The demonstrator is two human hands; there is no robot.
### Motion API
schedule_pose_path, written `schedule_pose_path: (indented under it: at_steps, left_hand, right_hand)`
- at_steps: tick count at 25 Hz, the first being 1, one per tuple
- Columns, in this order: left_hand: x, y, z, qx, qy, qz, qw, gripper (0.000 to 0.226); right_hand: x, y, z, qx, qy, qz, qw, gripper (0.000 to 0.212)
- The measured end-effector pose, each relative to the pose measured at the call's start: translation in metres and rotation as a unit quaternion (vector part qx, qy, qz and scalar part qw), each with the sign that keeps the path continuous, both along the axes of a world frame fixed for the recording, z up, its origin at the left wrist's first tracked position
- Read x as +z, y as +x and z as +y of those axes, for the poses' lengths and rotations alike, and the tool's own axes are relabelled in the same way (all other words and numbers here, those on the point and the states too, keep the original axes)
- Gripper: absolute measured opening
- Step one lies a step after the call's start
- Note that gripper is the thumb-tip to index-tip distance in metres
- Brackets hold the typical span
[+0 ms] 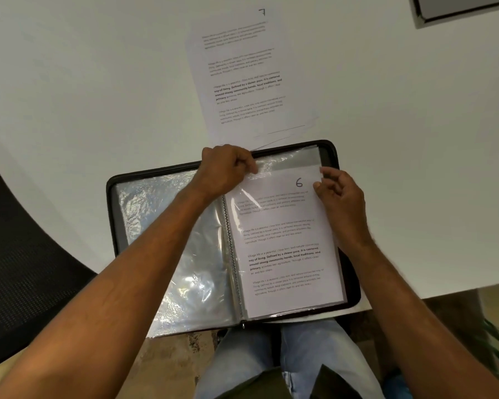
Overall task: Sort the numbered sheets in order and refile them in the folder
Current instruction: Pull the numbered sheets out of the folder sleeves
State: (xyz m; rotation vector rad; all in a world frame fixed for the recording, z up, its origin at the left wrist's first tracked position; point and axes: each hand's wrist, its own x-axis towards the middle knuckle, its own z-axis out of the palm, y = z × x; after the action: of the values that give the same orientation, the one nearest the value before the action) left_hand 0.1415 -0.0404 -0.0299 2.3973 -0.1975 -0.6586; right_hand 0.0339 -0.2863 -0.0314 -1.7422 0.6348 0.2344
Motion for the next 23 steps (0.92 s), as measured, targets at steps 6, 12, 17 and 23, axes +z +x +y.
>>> schedule_pose_path:
  at_steps: [6, 12, 17, 23]
  left_hand:
    - [0.000, 0.022, -0.008, -0.063, -0.013, 0.089, 0.994, 0.028]
    - [-0.005, 0.028, -0.026, -0.127, 0.014, 0.126, 0.984, 0.020]
    - [-0.010, 0.024, -0.033, -0.115, 0.016, 0.111, 0.987, 0.010]
    - [0.000, 0.046, -0.026, 0.096, 0.013, -0.074, 0.993, 0.005]
  right_hand:
    - [0.000, -0.001, -0.001, -0.017, 0.024, -0.004, 1.000, 0.019]
    - [0.003, 0.004, 0.006, -0.038, 0.026, 0.003, 0.999, 0.017]
    - [0.003, 0.002, 0.004, -0.041, 0.046, 0.011, 0.998, 0.019]
    - [-0.002, -0.007, -0.007, -0.024, 0.082, 0.043, 0.995, 0.030]
